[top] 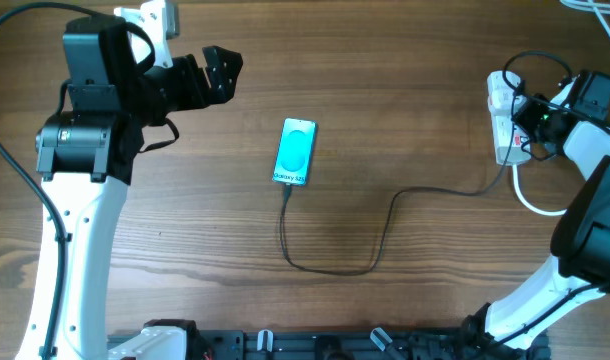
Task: Plug charger to phone and switch on socket
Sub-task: 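Press the rocker switch beside the charger with the right gripper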
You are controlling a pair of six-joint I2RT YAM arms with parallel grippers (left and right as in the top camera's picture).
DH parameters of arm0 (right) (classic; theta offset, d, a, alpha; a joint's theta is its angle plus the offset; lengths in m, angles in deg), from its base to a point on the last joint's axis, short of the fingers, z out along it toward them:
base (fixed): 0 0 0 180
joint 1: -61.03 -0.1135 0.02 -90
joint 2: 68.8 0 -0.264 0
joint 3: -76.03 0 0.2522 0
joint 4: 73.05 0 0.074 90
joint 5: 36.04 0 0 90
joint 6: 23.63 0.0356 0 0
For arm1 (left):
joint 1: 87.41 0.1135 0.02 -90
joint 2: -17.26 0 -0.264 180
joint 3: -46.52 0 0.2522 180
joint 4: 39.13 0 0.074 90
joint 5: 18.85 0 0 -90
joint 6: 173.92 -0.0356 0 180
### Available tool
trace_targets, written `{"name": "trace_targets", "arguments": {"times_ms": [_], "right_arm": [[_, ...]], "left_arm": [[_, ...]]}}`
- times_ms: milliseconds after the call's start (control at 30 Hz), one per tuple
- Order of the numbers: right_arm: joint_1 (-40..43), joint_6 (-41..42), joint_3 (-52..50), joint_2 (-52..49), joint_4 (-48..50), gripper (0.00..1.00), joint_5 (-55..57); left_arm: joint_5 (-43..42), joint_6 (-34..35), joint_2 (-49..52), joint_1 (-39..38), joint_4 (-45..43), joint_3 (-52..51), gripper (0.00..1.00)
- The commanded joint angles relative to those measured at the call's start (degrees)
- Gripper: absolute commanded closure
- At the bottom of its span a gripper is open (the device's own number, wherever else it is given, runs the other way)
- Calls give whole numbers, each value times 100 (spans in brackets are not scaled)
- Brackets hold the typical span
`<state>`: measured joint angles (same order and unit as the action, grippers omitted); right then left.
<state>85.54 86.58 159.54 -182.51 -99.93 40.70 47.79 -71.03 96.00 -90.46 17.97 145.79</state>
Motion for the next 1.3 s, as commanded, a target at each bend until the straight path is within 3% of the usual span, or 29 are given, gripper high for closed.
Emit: {"name": "trace_targets", "arguments": {"times_ms": [0, 1267], "right_arm": [[22, 254, -20, -127, 105, 96, -236], [-42, -72, -87, -127, 90, 96, -103]], "left_arm": [[74, -50, -24, 7, -15, 0, 0], [74, -50, -24, 7, -15, 0, 0]]}}
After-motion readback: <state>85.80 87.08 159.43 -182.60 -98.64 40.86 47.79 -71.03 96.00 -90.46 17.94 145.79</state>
